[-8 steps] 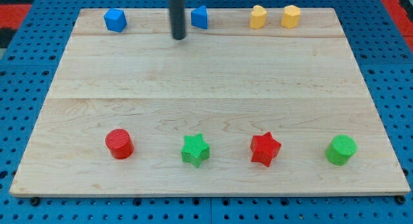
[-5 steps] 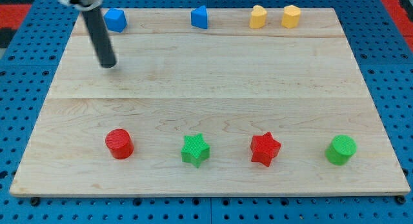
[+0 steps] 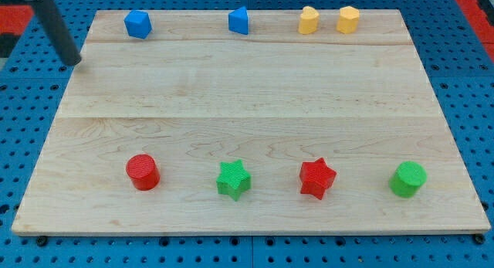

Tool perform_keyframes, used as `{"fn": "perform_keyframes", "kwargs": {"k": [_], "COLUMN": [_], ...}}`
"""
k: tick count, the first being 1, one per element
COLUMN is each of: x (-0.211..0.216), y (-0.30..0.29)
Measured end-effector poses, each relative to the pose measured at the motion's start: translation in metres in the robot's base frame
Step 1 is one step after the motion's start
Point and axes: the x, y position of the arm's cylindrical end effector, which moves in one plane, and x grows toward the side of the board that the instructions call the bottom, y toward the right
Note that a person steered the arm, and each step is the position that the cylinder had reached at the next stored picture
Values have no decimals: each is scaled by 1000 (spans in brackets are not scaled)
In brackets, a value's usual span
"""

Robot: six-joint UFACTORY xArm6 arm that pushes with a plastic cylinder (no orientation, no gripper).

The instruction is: Move the blue cube towards the left of the blue triangle

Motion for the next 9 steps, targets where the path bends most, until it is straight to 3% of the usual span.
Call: {"fn": "perform_keyframes", "kwargs": {"k": [3, 4, 6, 8, 9], "x": [-90, -90, -40, -76, -64], "y": [69, 112, 100, 126, 124]}}
